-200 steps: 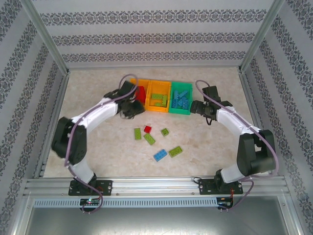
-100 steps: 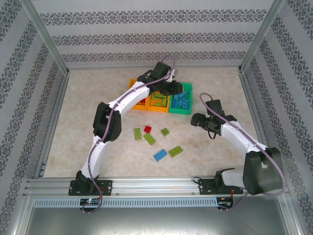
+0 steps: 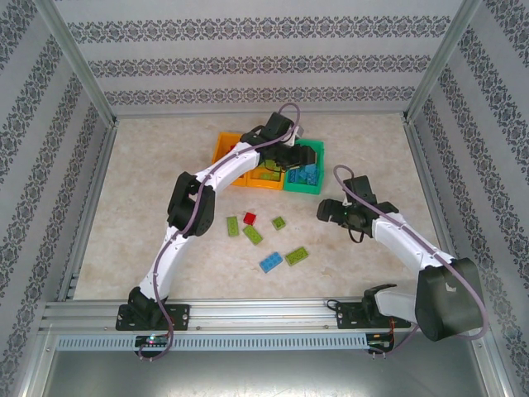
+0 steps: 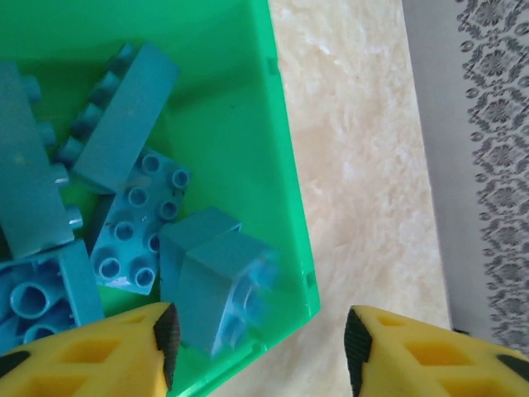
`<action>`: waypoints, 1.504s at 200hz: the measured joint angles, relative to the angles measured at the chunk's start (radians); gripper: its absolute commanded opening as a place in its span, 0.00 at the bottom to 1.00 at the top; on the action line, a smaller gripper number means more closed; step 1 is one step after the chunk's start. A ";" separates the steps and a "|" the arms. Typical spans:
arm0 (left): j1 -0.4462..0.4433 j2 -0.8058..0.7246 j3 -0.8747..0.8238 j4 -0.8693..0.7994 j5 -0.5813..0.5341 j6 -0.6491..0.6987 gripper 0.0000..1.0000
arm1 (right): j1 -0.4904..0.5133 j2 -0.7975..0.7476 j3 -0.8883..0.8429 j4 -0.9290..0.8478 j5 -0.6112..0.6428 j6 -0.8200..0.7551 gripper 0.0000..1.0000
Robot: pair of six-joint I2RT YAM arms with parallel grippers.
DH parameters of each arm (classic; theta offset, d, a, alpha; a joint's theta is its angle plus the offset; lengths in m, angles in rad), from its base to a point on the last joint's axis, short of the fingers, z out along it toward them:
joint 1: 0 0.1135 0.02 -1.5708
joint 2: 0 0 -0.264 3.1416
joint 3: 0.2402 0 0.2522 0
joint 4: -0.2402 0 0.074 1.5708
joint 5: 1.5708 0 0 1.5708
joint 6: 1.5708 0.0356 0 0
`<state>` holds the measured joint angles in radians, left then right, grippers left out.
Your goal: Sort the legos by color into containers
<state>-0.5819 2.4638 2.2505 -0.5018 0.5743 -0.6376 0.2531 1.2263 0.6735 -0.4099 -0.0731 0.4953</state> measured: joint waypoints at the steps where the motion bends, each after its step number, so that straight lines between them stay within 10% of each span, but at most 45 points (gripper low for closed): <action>1: 0.000 0.000 0.000 0.000 0.000 0.002 0.68 | 0.002 0.000 0.000 0.000 0.000 0.000 0.89; 36: -0.014 -0.023 -0.023 0.023 0.000 0.009 1.00 | 0.128 0.000 0.000 0.000 0.001 -0.008 0.89; 181: 0.003 -0.342 -0.502 0.272 -0.063 -0.055 1.00 | 0.465 0.292 0.190 0.039 0.041 -0.119 0.85; 301: 0.197 -0.654 -0.900 0.324 -0.150 -0.070 1.00 | 0.470 0.511 0.330 0.053 0.057 -0.206 0.39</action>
<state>-0.3847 1.8095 1.3506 -0.1780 0.4244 -0.7078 0.7227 1.7370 1.0035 -0.3569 -0.0162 0.2897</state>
